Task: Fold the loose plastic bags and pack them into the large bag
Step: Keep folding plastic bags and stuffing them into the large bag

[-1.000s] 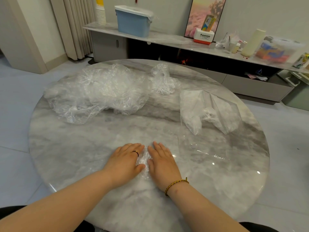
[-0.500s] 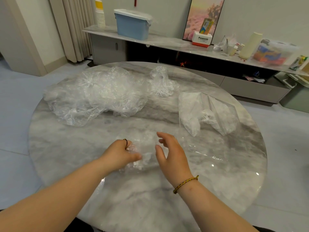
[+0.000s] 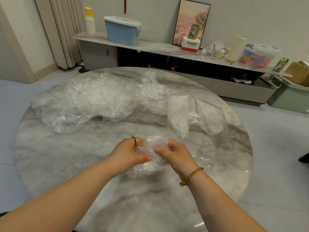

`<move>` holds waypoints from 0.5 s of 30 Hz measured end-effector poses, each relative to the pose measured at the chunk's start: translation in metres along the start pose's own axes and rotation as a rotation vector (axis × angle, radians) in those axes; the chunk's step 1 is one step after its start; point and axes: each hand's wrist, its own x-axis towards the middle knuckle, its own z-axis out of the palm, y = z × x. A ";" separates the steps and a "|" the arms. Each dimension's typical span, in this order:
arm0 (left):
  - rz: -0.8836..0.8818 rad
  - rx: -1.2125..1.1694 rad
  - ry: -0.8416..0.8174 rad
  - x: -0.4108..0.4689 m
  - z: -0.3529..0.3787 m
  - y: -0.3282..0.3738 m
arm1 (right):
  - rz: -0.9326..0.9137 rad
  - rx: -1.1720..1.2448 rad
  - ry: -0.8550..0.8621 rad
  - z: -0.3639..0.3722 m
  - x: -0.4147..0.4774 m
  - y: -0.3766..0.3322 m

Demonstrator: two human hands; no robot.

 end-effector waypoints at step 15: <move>0.026 0.333 0.076 0.053 0.066 0.015 | 0.222 0.354 0.464 -0.090 0.025 0.017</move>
